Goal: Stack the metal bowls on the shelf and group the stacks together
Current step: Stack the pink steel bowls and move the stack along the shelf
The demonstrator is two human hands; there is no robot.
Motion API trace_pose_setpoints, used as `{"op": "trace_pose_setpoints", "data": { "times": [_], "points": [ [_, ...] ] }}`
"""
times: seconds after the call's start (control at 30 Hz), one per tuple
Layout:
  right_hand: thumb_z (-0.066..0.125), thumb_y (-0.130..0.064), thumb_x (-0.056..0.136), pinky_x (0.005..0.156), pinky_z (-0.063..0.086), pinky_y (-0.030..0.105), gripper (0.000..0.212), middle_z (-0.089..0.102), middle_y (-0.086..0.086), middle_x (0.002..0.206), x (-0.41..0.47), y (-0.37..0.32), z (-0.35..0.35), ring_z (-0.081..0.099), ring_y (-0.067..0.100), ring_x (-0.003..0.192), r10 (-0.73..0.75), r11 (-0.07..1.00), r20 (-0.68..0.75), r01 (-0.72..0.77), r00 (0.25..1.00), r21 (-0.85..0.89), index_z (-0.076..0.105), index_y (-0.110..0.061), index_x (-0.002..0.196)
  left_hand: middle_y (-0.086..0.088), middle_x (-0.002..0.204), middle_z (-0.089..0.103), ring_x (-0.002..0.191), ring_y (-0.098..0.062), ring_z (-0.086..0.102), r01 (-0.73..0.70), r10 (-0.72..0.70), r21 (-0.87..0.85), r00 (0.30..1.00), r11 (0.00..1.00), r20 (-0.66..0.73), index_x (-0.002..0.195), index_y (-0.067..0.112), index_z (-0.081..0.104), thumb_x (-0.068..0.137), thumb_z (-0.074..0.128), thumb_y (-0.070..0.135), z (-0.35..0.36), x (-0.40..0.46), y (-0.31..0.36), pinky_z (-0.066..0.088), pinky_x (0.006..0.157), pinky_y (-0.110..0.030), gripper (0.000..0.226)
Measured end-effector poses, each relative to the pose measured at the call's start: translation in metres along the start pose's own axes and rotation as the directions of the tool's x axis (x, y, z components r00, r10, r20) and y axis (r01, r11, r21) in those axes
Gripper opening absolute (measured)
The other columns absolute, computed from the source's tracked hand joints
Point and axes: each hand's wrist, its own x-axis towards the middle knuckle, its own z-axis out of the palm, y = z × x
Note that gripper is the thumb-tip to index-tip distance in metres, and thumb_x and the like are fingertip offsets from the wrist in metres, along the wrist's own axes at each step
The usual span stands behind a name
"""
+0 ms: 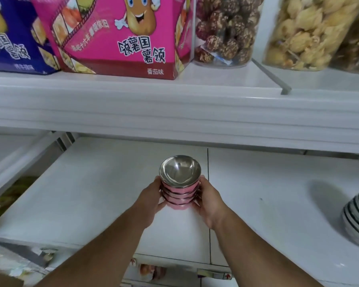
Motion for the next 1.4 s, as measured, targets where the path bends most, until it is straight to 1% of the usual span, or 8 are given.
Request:
{"op": "trace_pose_setpoints", "data": {
  "times": [0.1,0.33,0.47,0.57,0.67,0.87,1.17,1.4],
  "points": [
    [0.044,-0.042,0.108,0.082,0.056,0.027,0.040,0.078,0.001,0.108,0.007,0.000,0.003,0.072,0.010,0.098,-0.002,1.000,-0.017,0.002,1.000,0.013,0.075,-0.016,0.106,0.010,0.130,0.064,0.118,-0.007,0.060,0.003,-0.003,0.011,1.000,1.000,0.016,0.122,0.029,0.066,0.096,0.051,0.053,-0.002,0.007,0.002,0.052,0.091,-0.031,0.039],
    [0.042,-0.043,0.108,0.094,0.053,0.029,0.040,0.078,-0.005,0.103,0.015,0.010,0.007,0.070,0.006,0.097,-0.040,0.999,-0.039,0.040,0.998,0.000,0.075,-0.023,0.101,0.017,0.127,0.064,0.119,-0.003,0.057,-0.042,0.037,0.044,0.994,0.998,0.103,0.123,0.034,0.066,0.098,0.046,0.052,-0.012,0.019,-0.004,0.045,0.109,-0.039,0.037],
    [0.038,-0.033,0.109,0.111,0.044,0.038,0.036,0.064,-0.011,0.090,0.011,0.023,0.003,0.058,0.000,0.087,-0.099,0.973,-0.142,0.066,0.985,-0.222,0.069,-0.024,0.094,0.015,0.128,0.061,0.123,-0.008,0.053,-0.164,0.157,0.127,0.985,0.978,0.069,0.127,0.031,0.060,0.104,0.040,0.042,-0.016,0.014,-0.017,0.040,0.112,-0.040,0.032],
    [0.036,-0.036,0.104,0.109,0.044,0.035,0.037,0.067,-0.018,0.103,0.009,0.045,0.001,0.060,0.005,0.108,-0.138,0.943,-0.137,0.087,0.981,-0.322,0.071,-0.036,0.090,0.015,0.134,0.056,0.118,-0.002,0.055,-0.248,0.239,0.184,0.969,0.951,0.068,0.136,0.034,0.053,0.104,0.042,0.035,-0.020,0.008,-0.036,0.042,0.110,-0.038,0.034],
    [0.035,-0.044,0.104,0.110,0.042,0.033,0.037,0.065,-0.029,0.114,0.008,0.057,0.003,0.057,0.000,0.117,-0.128,0.953,-0.098,0.095,0.987,-0.288,0.071,-0.048,0.097,0.019,0.137,0.057,0.125,0.002,0.053,-0.250,0.229,0.127,0.960,0.960,0.162,0.140,0.035,0.053,0.105,0.041,0.033,-0.020,0.007,-0.045,0.041,0.111,-0.036,0.037],
    [0.036,-0.040,0.109,0.111,0.044,0.036,0.038,0.067,-0.022,0.097,0.023,0.049,0.007,0.059,0.000,0.096,-0.096,0.977,-0.103,0.074,0.990,-0.201,0.070,-0.038,0.093,0.018,0.141,0.057,0.129,0.002,0.051,-0.252,0.229,0.100,0.953,0.963,0.196,0.144,0.035,0.049,0.105,0.042,0.034,-0.020,0.021,-0.041,0.038,0.114,-0.036,0.041],
    [0.038,-0.045,0.109,0.104,0.046,0.030,0.037,0.070,-0.017,0.100,0.061,0.016,0.018,0.061,-0.002,0.094,-0.096,0.988,-0.110,0.082,0.989,-0.132,0.071,-0.035,0.096,0.014,0.135,0.057,0.119,0.004,0.052,-0.214,0.193,0.102,0.964,0.971,0.183,0.137,0.034,0.051,0.103,0.045,0.039,-0.007,0.061,-0.006,0.039,0.112,-0.033,0.035],
    [0.040,-0.049,0.107,0.114,0.045,0.037,0.038,0.072,-0.015,0.098,0.085,0.002,0.019,0.059,0.001,0.113,-0.115,0.983,-0.122,0.096,0.986,-0.154,0.072,-0.036,0.093,0.011,0.131,0.055,0.115,-0.003,0.051,-0.210,0.186,0.129,0.967,0.969,0.176,0.129,0.036,0.053,0.104,0.042,0.036,0.005,0.086,0.010,0.038,0.110,-0.034,0.027]
  ]
}}
